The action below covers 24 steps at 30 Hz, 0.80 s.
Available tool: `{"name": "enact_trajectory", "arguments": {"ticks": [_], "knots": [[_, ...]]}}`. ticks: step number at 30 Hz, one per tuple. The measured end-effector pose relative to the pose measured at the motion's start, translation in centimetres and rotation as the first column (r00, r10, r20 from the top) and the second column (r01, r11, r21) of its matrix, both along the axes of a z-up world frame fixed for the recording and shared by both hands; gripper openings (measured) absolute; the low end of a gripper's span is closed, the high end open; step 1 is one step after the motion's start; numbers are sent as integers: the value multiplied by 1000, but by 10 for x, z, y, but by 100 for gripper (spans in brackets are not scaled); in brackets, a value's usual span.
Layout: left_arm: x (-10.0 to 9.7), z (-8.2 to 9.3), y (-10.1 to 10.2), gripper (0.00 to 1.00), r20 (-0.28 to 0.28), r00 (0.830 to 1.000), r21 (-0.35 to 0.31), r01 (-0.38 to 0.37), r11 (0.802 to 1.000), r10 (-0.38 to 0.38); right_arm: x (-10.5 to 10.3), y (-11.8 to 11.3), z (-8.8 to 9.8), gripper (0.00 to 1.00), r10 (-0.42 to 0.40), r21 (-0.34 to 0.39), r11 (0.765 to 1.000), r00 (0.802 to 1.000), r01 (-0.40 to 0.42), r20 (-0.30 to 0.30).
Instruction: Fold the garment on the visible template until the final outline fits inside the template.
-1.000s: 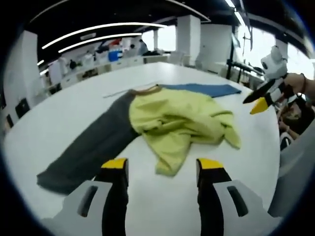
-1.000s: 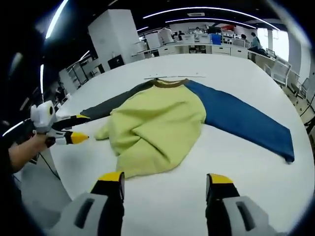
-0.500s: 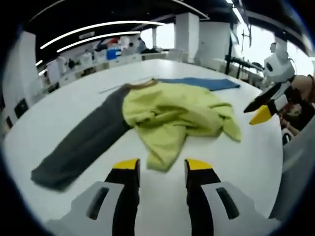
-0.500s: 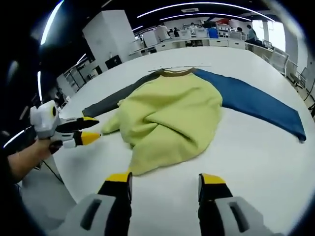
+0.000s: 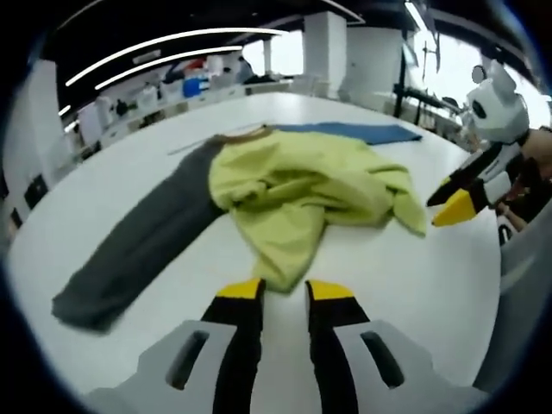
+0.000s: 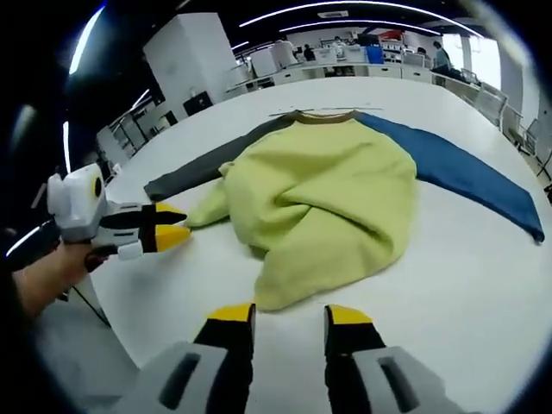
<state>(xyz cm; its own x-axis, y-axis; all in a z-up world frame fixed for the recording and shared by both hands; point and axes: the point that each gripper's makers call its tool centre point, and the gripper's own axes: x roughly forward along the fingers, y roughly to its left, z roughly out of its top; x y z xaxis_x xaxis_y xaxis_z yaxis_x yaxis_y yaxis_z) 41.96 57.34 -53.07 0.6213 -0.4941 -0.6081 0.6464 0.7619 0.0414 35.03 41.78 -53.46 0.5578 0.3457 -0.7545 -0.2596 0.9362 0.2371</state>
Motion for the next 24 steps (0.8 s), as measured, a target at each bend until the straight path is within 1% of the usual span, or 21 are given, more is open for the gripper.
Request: {"name": "enact_trajectory", "arguments": {"ticks": [2,3,8,11,13,15,19,24], "knots": [[0,2,-2,14,12,1000,9,13,1000,-13,1,4,-3,24,-3,1,1000,1000,3,-5],[1,2,-3,14,14,1000,10,18,1000,-18,2,5,-2,23,-7,0,1000,1000,7,2],[4,-1,-1,11,19,1000,29,17,999,-17,8,14,-3,19,-25,1,1000,1000,25,-3],[5,-2,-1,10,17,1000,30,11,999,-12,10,14,-4,15,-48,-16,999,999,48,-3],[6,-2,0,9,20,1000,43,12,999,-13,10,13,-5,9,-62,-21,998,998,62,-5],[7,-2,0,7,18,1000,41,7,999,-8,10,11,-6,4,-65,-24,998,998,65,-4],[8,-1,1,4,6,1000,18,-12,1000,12,11,6,-6,1,-77,-22,997,997,77,1],[9,2,1,1,-18,999,-4,-28,1000,28,7,0,-3,0,-75,-17,997,997,75,-4]]}}
